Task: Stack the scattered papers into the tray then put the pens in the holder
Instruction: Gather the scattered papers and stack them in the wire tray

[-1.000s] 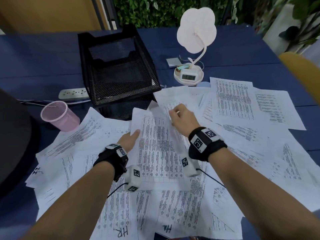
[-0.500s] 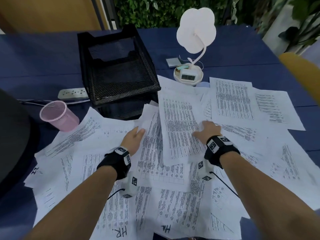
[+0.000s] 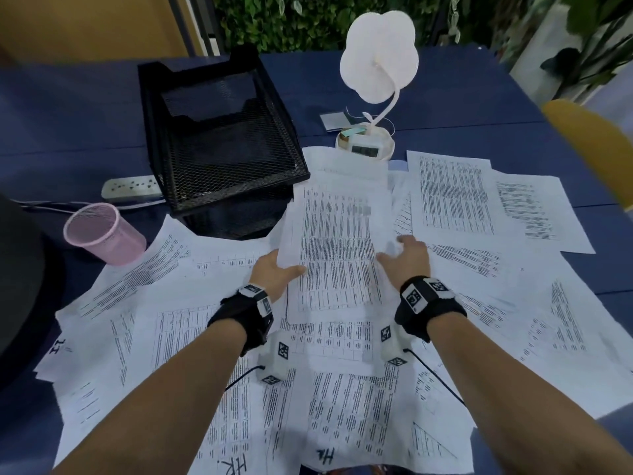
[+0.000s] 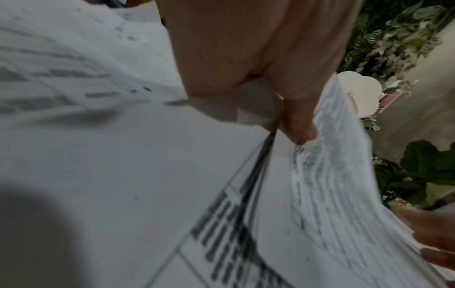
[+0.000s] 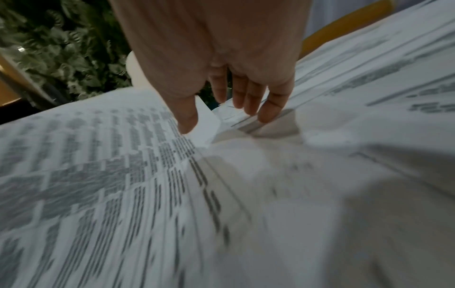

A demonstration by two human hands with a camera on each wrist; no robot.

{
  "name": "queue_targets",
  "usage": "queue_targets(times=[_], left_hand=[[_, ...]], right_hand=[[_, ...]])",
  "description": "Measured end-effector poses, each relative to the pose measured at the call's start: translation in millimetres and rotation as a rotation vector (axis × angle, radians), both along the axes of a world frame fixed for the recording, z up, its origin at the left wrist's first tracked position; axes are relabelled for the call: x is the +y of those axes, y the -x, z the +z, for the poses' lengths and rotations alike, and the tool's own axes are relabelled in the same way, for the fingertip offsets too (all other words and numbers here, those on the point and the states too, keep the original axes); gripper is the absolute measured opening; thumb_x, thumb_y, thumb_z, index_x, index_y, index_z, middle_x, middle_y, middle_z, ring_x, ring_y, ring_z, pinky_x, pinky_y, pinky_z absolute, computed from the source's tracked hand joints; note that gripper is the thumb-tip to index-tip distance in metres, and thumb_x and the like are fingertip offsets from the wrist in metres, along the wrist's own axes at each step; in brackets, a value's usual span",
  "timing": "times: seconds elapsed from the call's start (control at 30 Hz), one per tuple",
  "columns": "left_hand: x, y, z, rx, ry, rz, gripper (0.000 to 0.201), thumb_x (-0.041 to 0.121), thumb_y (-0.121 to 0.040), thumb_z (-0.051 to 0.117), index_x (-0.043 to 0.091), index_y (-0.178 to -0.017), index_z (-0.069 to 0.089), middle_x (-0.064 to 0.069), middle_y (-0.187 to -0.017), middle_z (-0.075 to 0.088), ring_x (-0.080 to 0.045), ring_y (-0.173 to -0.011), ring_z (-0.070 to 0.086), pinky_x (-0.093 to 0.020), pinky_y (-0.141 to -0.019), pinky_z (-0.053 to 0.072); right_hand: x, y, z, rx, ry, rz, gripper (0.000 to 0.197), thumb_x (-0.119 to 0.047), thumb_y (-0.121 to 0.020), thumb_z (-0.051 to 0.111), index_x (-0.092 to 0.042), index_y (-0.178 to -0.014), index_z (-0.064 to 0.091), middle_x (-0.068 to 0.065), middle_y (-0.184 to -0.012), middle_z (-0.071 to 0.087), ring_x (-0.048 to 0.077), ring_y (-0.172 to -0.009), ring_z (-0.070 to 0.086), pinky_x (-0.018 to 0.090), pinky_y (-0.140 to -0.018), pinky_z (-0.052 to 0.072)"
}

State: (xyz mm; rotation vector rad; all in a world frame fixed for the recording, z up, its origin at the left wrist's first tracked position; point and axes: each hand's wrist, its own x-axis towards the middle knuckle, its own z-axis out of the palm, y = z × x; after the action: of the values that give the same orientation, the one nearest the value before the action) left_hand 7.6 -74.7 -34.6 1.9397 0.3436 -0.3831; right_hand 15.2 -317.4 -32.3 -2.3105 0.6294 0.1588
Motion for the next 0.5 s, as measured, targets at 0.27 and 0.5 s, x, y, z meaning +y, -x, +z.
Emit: queue_targets(times=[0.27,0.5], left_hand=[[19.7,10.7,13.9,-0.060,0.158,-0.034,0.036,0.023,-0.079,0.075,0.017,-0.112,0.064,0.004,-0.102,0.070,-0.008,-0.093,0.066,-0.027,-0.085,0.053],[3.2,19.0,25.0,-0.169,0.232,0.012,0.037,0.012,-0.084,0.069,0.015,-0.120,0.060,0.003,-0.108,0.068,-0.004,-0.097,0.064,-0.014,-0.078,0.050]], right_hand=[[-3.9,-3.6,12.6,-0.037,-0.599,-0.137,0.032,-0.018,-0.092,0.059,-0.005,-0.120,0.053,0.011,-0.119,0.061,0.028,-0.108,0.058,0.034,-0.084,0.047],[12.5,11.2,10.9,0.014,-0.705,-0.135,0.048,-0.015,-0.087,0.066,-0.005,-0.129,0.046,0.011,-0.128,0.057,0.029,-0.115,0.056,0.045,-0.103,0.043]])
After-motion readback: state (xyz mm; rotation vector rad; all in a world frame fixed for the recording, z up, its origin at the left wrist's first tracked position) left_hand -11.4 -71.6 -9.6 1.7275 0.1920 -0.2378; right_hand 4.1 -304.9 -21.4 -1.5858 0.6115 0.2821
